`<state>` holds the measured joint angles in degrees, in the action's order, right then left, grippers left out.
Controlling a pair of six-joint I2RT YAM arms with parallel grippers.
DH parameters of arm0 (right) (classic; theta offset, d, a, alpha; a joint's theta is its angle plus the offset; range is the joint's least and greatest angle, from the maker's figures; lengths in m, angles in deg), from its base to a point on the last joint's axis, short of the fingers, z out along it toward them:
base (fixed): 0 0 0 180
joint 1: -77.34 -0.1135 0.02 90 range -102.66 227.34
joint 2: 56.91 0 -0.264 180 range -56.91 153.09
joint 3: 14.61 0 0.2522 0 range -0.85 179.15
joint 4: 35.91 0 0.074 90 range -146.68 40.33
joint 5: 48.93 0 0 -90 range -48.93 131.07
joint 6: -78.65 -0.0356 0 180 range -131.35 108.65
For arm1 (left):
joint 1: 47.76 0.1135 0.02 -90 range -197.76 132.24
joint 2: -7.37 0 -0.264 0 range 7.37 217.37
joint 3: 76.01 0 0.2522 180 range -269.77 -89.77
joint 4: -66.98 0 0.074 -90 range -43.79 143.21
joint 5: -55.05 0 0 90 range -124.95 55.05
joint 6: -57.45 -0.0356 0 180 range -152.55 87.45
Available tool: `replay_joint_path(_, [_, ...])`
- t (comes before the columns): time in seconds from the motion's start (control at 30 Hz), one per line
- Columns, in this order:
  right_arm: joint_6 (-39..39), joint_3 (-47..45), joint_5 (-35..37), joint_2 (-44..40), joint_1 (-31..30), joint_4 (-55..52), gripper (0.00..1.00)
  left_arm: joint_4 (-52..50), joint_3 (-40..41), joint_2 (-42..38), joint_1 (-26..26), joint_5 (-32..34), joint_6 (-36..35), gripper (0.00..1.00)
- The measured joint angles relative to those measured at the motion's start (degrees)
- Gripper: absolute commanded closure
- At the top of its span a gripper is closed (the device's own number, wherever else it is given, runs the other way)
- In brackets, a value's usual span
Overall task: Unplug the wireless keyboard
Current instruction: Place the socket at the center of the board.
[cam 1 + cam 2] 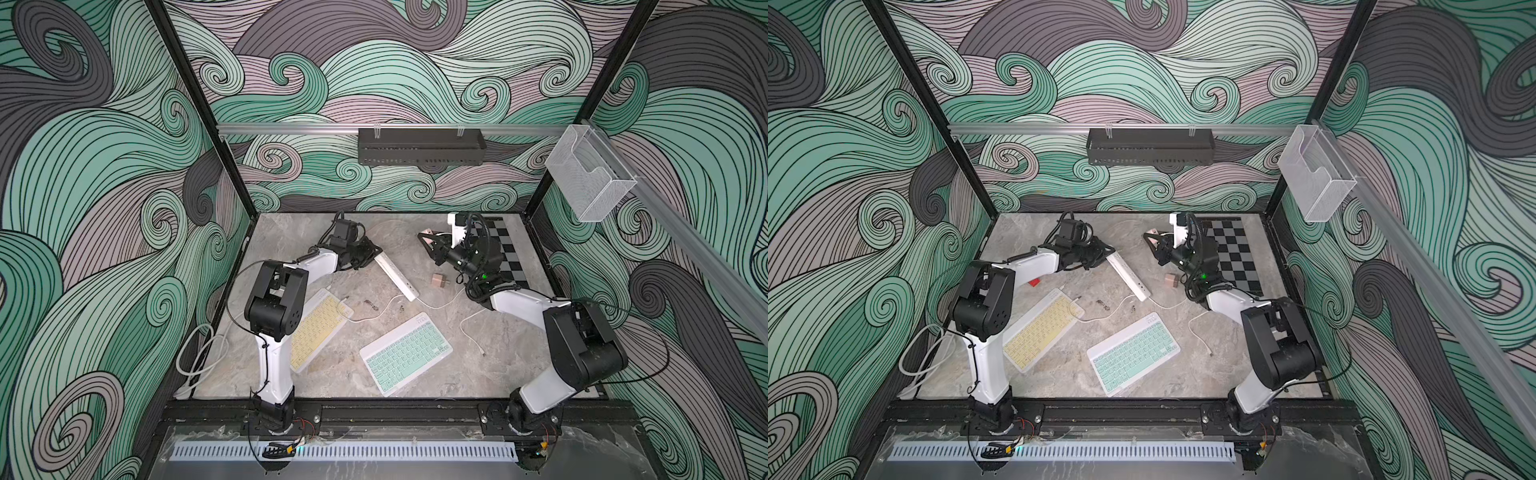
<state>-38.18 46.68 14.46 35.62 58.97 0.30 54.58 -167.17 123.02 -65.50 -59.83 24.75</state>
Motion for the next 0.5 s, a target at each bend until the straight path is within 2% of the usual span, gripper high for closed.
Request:
replay_joint_path(0.33, [-3.2, 1.4, -7.0, 1.1, -0.1, -8.7, 1.0, 13.7, 2.3, 3.1, 2.9, 0.0, 7.7, 1.0])
replay_joint_path(0.5, [-3.8, 4.4, -9.0, 1.2, -0.1, -11.6, 1.0, 12.1, 2.3, 3.5, 2.5, 0.5, 7.6, 0.9])
